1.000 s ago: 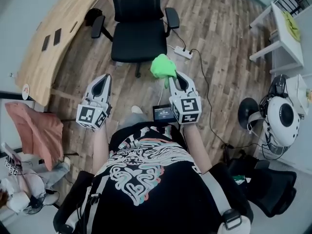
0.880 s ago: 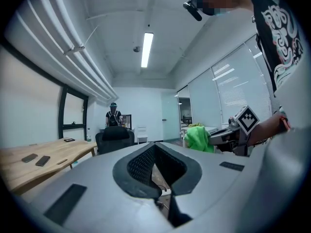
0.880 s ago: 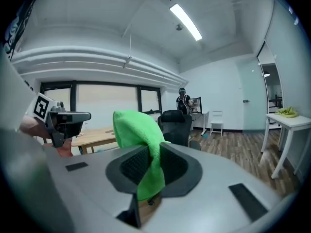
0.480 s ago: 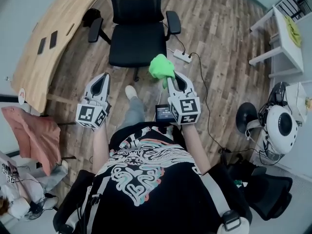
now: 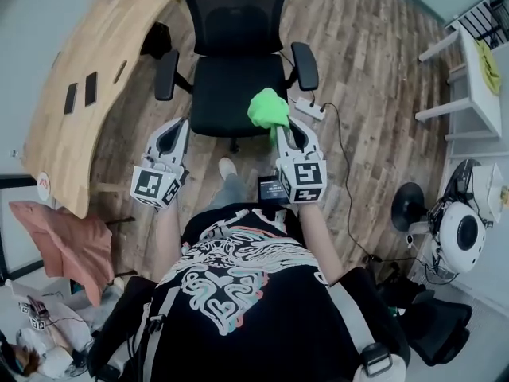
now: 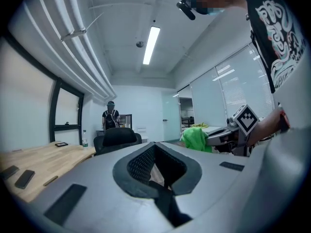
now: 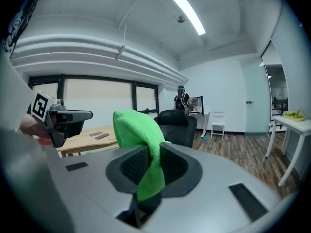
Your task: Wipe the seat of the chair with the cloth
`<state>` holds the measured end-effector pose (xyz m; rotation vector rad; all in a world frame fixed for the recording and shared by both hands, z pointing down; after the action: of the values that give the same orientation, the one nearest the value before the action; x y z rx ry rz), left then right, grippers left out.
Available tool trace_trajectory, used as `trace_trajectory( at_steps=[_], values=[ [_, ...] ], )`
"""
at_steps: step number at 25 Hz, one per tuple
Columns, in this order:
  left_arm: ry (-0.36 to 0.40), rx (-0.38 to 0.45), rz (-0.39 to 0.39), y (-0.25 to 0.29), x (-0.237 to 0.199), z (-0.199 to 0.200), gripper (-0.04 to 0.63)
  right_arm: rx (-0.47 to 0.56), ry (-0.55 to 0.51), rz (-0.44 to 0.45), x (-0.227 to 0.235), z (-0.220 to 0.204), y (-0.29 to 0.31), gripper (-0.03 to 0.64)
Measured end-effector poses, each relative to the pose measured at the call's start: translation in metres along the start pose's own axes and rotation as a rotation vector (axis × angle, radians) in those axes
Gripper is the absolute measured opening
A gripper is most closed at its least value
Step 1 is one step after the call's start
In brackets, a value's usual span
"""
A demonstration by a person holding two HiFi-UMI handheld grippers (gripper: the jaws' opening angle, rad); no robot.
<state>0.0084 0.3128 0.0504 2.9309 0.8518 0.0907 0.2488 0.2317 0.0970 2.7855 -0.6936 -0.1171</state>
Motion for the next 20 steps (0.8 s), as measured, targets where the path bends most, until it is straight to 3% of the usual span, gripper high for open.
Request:
trace_trajectory(
  at_steps=[6,13,16,20],
  values=[
    [0.018,0.016,-0.042,0.036,-0.081,0.003,0.000,-0.003,-0.011,-0.033,-0.014,0.028,0.074,0.057],
    [-0.071,0.003,0.004,0.071,-0.159,-0.012,0.000,-0.046,-0.024,-0.096,-0.015,0.026,0.125,0.057],
    [-0.133,0.003,-0.012,0.079,-0.176,-0.020,0.000,-0.068,-0.028,-0.101,-0.018,0.025,0.134,0.057],
    [-0.146,-0.004,-0.041,0.099,-0.184,-0.025,0.000,-0.093,-0.040,-0.101,-0.014,0.022,0.148,0.057]
  ],
)
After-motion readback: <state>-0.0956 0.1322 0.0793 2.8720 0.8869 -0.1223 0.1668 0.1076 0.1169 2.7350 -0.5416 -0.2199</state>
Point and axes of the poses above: the fingertips, and each gripper's own axes: y forward along the fingers, x to its right, z out of its top, the point moved 3 cm from there along -y, backward along the fingers, and after that the axes turned 14 degrees about -z, right-handed, at the moved point
